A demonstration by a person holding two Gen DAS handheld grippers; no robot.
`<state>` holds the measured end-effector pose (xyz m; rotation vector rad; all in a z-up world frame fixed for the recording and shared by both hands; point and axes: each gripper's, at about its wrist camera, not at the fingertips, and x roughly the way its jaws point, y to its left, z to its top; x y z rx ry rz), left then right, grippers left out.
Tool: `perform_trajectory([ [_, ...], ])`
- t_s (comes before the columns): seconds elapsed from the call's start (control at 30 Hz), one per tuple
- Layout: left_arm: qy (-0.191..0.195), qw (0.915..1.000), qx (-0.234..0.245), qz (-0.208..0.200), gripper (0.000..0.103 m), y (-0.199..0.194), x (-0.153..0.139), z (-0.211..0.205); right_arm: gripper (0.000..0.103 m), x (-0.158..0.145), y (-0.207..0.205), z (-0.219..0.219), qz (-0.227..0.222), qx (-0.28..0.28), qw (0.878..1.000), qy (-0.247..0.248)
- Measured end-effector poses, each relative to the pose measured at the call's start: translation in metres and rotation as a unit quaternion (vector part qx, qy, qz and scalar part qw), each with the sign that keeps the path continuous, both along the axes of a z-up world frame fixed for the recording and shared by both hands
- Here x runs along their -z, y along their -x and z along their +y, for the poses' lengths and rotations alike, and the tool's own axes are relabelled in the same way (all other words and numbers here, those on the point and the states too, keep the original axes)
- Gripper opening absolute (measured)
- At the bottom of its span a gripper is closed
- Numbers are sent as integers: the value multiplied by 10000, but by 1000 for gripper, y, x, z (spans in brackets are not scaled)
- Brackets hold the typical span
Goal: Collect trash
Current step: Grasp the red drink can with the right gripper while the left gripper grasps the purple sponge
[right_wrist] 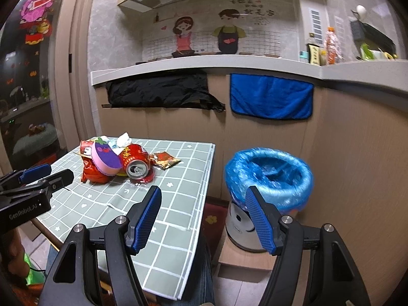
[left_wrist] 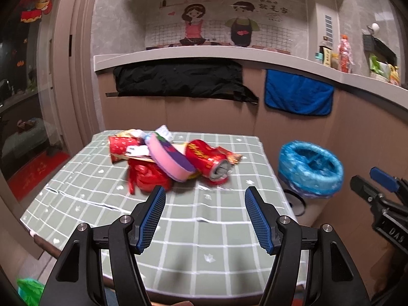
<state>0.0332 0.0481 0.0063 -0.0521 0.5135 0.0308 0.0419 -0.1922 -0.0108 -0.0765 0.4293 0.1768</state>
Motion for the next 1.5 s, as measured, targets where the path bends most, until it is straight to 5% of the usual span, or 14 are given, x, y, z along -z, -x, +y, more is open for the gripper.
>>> perform_trajectory([
  [0.1, 273, 9995, 121, 113, 64, -20, 6, 26, 66, -2, -27, 15, 79, -282, 9995, 68],
  [0.43, 743, 9925, -708, 665, 56, -81, 39, 115, 66, 6, -120, 83, 407, -1097, 9930, 177],
  [0.67, 937, 9899, -664, 825, 36, -97, 46, 135, 66, 18, -176, 135, 688, -1716, 9827, 72],
  [0.97, 1218, 9879, -733, 617, 37, -115, 36, 144, 66, 71, -235, 179, 1589, -2028, 9659, 251],
  [1.07, 1070, 9896, -766, 587, 41, -121, 36, 140, 67, 79, -244, 173, 1598, -2050, 9656, -44],
  [1.2, 1358, 9873, -482, 676, 44, -128, 39, 135, 68, 81, -247, 170, 1679, -2156, 9619, -97],
  [1.33, 1653, 9816, -429, 853, 45, -134, 41, 133, 62, 100, -259, 179, 2338, -2409, 9419, 140],
  [1.37, 1686, 9811, -446, 842, 45, -133, 41, 133, 58, 98, -254, 176, 2083, -2218, 9522, 259],
  [1.5, 1736, 9811, -264, 807, 45, -126, 41, 131, 57, 85, -243, 165, 1793, -2221, 9584, 90],
])
